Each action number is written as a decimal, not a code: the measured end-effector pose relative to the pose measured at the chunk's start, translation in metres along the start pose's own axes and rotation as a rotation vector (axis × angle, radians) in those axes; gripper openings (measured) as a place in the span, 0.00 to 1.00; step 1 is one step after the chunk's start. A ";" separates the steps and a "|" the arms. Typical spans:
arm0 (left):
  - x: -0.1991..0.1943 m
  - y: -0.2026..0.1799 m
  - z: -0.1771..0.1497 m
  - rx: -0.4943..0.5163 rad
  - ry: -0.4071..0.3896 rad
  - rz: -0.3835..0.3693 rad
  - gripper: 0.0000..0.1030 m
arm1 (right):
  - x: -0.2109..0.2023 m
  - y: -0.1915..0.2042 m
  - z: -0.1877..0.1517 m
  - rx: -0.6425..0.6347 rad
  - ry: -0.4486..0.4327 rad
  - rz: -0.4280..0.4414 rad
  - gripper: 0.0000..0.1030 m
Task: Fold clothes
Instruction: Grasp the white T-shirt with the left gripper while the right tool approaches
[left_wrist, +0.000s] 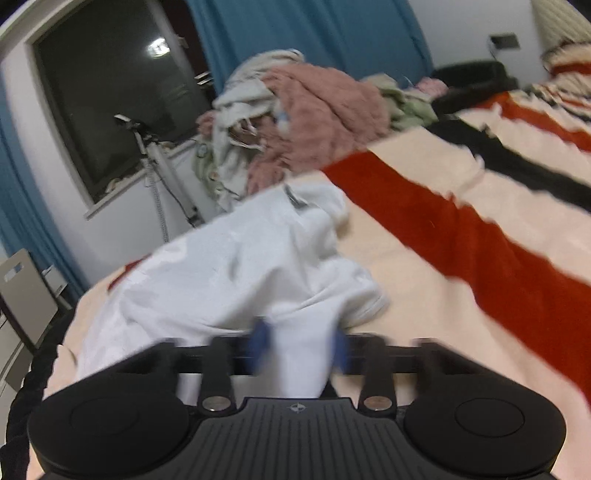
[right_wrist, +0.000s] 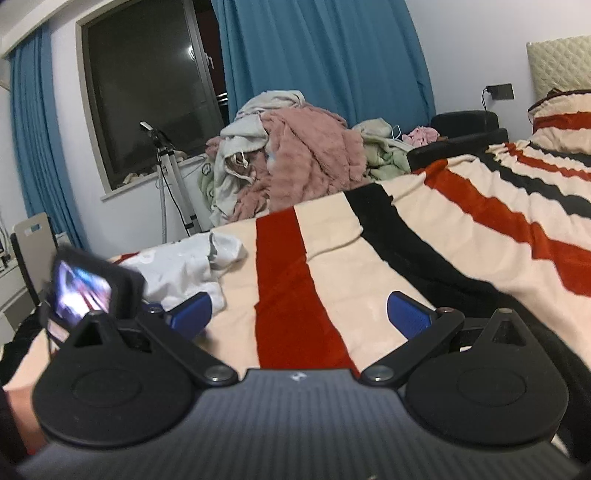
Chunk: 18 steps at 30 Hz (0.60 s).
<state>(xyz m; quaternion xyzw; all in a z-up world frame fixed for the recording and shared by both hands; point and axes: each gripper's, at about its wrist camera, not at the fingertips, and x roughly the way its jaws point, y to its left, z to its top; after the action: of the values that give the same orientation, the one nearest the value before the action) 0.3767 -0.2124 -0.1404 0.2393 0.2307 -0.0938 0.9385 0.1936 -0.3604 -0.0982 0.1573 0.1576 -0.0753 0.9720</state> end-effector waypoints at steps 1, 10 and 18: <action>-0.005 0.006 0.003 -0.020 -0.019 -0.008 0.07 | 0.005 -0.001 -0.002 0.005 0.004 -0.003 1.00; -0.127 0.087 -0.015 -0.289 -0.194 -0.041 0.03 | -0.006 0.000 -0.017 -0.004 -0.054 0.009 1.00; -0.255 0.145 -0.083 -0.481 -0.216 -0.081 0.02 | -0.047 0.040 -0.033 -0.195 -0.133 0.088 1.00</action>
<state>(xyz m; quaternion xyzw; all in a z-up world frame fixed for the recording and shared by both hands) 0.1625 -0.0290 -0.0249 -0.0115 0.1543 -0.0989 0.9830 0.1476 -0.3078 -0.1007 0.0637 0.0923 -0.0272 0.9933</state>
